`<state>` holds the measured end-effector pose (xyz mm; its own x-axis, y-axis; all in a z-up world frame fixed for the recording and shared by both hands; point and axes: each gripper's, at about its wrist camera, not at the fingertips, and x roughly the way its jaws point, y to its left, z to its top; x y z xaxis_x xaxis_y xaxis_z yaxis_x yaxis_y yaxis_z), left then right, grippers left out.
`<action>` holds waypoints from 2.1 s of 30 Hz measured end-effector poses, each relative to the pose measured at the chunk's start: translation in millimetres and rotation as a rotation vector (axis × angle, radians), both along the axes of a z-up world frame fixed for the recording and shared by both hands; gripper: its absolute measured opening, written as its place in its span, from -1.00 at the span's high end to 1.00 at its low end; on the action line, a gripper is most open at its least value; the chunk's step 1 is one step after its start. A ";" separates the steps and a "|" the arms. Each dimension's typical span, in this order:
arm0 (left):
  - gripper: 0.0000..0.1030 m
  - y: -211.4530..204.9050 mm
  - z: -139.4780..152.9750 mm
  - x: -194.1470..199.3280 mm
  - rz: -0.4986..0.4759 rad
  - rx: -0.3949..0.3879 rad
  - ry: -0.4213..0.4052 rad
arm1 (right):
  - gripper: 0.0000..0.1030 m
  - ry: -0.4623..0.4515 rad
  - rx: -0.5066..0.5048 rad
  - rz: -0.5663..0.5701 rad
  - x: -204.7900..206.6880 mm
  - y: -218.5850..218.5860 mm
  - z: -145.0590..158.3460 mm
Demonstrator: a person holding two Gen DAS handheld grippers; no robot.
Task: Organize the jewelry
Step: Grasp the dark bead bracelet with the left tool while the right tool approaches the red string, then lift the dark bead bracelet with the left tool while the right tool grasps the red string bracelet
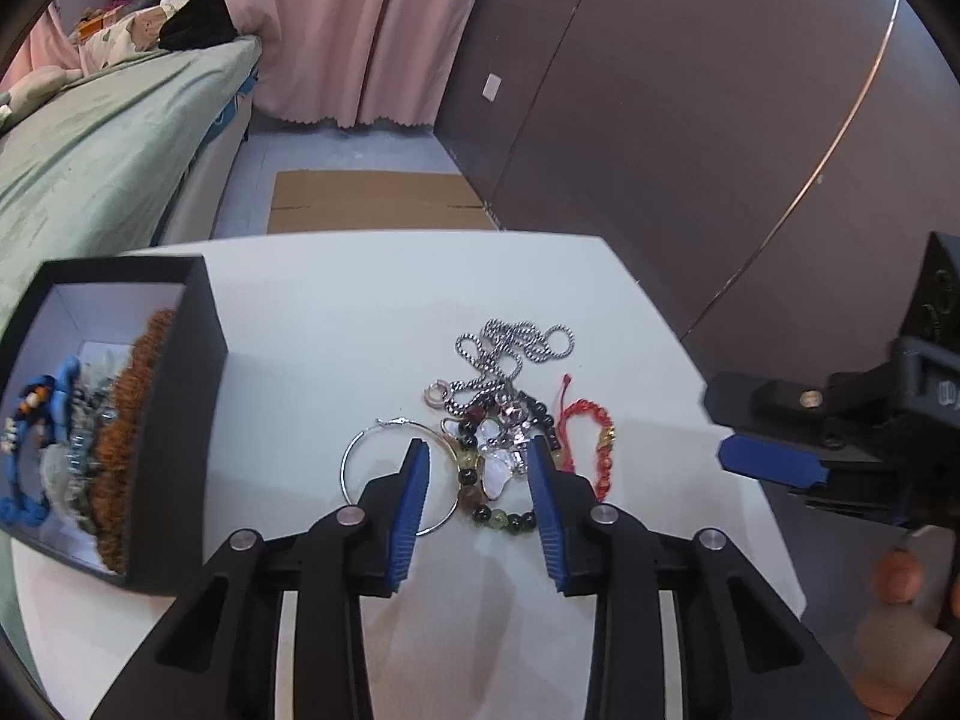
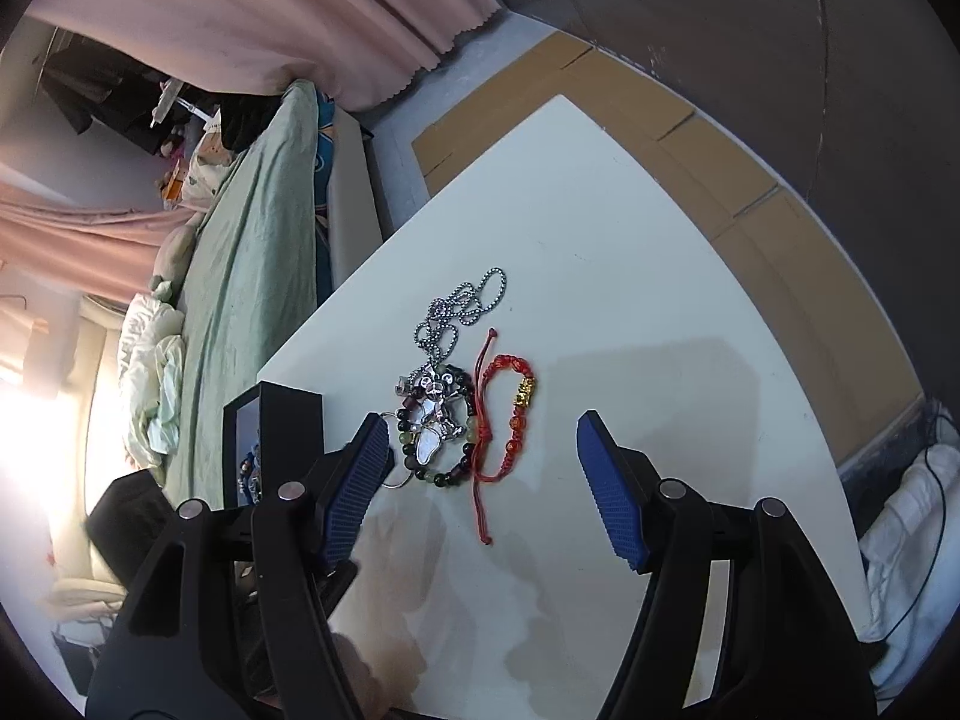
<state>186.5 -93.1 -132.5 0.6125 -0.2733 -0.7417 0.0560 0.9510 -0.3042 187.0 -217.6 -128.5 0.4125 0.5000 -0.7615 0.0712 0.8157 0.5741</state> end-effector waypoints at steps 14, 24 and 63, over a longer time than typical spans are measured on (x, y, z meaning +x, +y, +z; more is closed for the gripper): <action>0.87 -7.9 -13.2 9.8 -0.027 0.054 0.014 | -0.29 0.031 -0.033 0.024 8.9 5.2 -11.0; 0.89 11.1 20.2 -3.5 -0.017 -0.024 -0.055 | 0.09 0.031 -0.219 0.077 22.8 31.9 -24.6; 0.89 49.8 183.5 -62.7 0.049 -0.068 -0.324 | 0.85 -0.151 -0.188 0.099 17.9 61.0 19.5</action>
